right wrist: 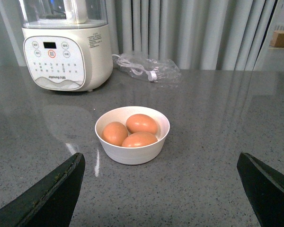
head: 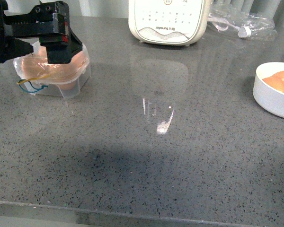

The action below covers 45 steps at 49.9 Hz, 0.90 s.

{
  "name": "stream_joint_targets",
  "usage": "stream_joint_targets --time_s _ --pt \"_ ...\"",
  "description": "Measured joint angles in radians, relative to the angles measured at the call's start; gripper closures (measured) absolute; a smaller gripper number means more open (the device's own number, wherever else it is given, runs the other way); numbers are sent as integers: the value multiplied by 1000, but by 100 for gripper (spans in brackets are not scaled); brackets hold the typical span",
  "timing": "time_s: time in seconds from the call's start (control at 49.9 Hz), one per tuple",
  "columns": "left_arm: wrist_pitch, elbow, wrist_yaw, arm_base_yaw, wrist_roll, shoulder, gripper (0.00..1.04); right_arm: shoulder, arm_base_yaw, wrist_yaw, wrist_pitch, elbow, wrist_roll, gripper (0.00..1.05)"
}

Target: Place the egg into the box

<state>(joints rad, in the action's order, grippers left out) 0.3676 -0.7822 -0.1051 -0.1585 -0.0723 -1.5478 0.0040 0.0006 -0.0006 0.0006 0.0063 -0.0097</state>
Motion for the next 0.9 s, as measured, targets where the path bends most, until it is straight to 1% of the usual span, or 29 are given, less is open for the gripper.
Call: stream_joint_targets --time_s 0.1,0.22,0.28,0.34,0.461,0.621,0.681,0.861,0.881,0.901 --pt "-19 -11 -4 31 17 31 7 0 0 0 0 0 0 7" --pt "-61 -26 -32 101 23 123 7 0 0 0 0 0 0 7" --pt "-121 -31 -55 141 16 180 7 0 0 0 0 0 0 7" --pt "-170 -28 -57 166 24 221 7 0 0 0 0 0 0 7" --pt "-253 16 -120 238 59 331 7 0 0 0 0 0 0 7" --pt "-372 103 -219 378 135 505 7 0 0 0 0 0 0 7" --pt "-433 135 -270 431 161 572 7 0 0 0 0 0 0 7" --pt "-522 179 -330 509 214 685 7 0 0 0 0 0 0 7" --pt "-526 181 -335 512 217 690 7 0 0 0 0 0 0 7" --pt "-489 204 -321 516 209 714 9 0 0 0 0 0 0 7"
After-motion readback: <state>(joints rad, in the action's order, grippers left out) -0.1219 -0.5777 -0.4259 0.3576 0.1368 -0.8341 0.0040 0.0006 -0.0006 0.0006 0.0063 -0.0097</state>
